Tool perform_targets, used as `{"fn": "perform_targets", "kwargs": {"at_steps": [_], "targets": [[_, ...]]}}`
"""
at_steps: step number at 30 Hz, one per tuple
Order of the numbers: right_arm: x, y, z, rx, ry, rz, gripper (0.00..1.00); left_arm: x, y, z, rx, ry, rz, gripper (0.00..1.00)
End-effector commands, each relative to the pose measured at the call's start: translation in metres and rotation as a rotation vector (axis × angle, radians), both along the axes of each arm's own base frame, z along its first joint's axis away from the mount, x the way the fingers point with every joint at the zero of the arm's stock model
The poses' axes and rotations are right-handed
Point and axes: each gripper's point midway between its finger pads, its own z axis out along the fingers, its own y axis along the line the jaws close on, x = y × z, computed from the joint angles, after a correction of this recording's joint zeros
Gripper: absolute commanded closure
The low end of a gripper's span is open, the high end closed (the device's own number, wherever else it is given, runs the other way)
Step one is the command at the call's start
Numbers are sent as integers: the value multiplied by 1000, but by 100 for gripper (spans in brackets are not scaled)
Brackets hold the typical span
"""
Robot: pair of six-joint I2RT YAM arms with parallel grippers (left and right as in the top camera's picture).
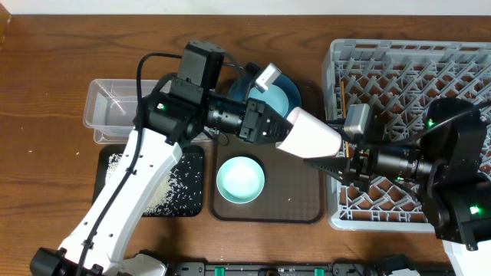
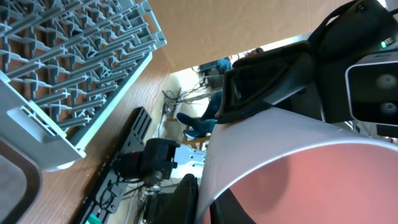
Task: Sort waste into correct bins and load items into the dishwasher rack
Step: 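Grasp the pink cup with the right gripper and release the left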
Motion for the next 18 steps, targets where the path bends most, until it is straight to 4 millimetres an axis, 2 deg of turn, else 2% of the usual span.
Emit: {"fn": "perform_targets", "kwargs": {"at_steps": [1, 4, 9, 13, 15, 18], "targets": [[3, 0, 5, 16, 2, -11, 59, -12, -9, -5, 25, -5, -28, 89], [3, 0, 5, 18, 4, -12, 59, -13, -14, -13, 69, -15, -16, 89], [3, 0, 5, 21, 18, -15, 60, -9, -14, -18, 95, -30, 9, 83], [3, 0, 4, 34, 60, -27, 61, 7, -6, -23, 123, -45, 73, 67], [2, 0, 3, 35, 73, -29, 61, 16, 1, -22, 123, -49, 104, 63], [2, 0, 1, 31, 84, -34, 61, 40, 18, -28, 159, -61, 203, 55]]}}
